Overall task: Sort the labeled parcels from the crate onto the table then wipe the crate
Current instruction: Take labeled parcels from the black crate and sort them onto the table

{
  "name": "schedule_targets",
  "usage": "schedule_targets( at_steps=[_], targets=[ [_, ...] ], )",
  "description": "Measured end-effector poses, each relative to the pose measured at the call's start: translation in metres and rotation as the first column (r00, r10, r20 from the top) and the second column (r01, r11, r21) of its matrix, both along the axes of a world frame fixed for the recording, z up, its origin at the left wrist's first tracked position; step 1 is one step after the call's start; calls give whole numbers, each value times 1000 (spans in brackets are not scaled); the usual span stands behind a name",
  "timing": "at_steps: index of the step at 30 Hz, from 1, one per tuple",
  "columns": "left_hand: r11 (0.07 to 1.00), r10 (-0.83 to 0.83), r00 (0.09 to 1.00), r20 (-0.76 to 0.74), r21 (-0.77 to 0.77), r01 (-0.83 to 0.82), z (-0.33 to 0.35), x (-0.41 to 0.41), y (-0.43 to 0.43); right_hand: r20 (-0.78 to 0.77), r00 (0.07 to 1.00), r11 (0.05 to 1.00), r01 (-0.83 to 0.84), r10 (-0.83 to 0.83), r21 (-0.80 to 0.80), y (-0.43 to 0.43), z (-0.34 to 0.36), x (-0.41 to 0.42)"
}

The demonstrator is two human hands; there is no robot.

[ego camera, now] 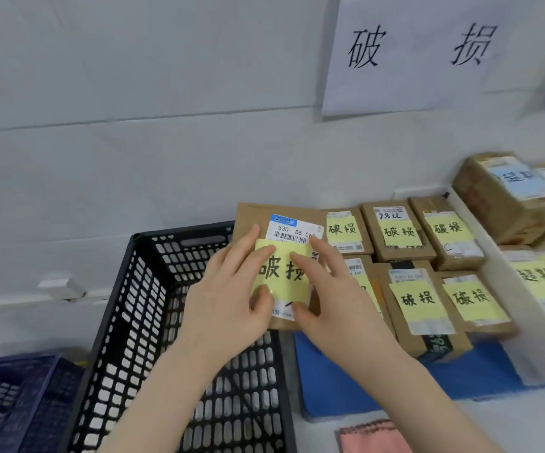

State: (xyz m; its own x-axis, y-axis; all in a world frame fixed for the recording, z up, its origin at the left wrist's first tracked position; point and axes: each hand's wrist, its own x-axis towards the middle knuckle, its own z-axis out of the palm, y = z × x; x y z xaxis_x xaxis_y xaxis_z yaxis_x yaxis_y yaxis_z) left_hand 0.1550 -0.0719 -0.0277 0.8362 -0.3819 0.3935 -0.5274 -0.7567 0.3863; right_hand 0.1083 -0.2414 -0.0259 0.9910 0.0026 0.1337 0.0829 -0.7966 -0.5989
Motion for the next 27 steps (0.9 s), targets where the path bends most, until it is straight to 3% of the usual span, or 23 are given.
schedule_targets(
  at_steps=[9, 18, 27],
  targets=[
    [992, -124, 992, 24, 10, 124, -3, 2, -151, -4, 987, 986, 162, -162, -35, -139, -3, -22],
    [992, -115, 992, -55, -51, 112, -19, 21, -291, -12, 995, 988, 101, -103, -116, -286, -12, 2],
    [993, -38, 965, -259, -116, 8, -39, 73, -364, -173, 984, 981, 14, -49, -196, -360, -17, 66]
  ],
)
